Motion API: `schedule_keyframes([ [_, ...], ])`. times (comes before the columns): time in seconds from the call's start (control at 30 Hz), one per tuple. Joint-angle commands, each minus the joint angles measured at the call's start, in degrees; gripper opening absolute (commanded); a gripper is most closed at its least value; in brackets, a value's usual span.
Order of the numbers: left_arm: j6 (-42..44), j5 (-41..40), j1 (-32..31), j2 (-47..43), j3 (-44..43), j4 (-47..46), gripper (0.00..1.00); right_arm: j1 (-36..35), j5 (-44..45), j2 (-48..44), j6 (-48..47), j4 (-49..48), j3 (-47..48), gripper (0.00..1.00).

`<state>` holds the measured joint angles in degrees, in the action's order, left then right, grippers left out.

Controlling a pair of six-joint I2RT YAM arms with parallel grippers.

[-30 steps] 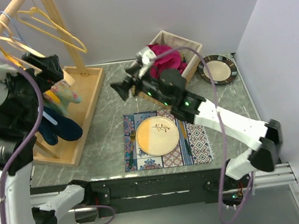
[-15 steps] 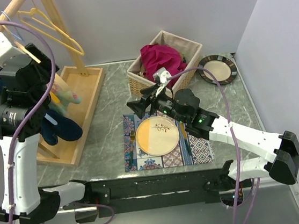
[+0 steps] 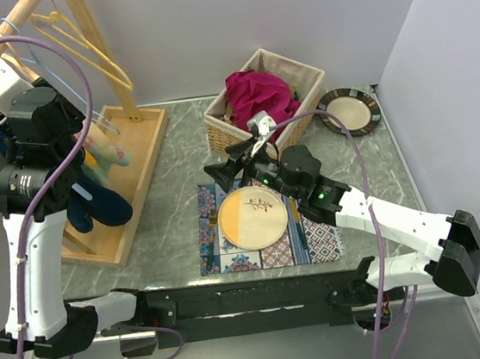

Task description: Remove the skirt from the hanger

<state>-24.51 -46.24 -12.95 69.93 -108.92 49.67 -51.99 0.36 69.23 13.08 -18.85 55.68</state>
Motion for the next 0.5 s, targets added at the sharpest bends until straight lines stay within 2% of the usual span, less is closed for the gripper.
schedule_keyframes([
  [0.0,1.04,-2.81,1.08,-0.41,1.87,-0.8,0.63,-0.13,-0.18,-2.87,0.19,-2.77,-1.1,0.86],
  [0.23,1.4,0.62,3.54,1.08,3.37,-2.03,0.56,-0.13,-0.1,-3.49,0.01,-2.68,-1.37,0.86],
  [0.33,1.66,1.76,3.72,1.7,2.84,-2.3,0.47,-0.22,0.08,-3.4,-0.16,-2.68,-1.28,0.86],
  [0.47,2.1,4.57,3.72,0.39,2.32,-4.23,0.16,-0.13,-0.1,-2.79,-0.25,-2.68,-0.75,0.86],
])
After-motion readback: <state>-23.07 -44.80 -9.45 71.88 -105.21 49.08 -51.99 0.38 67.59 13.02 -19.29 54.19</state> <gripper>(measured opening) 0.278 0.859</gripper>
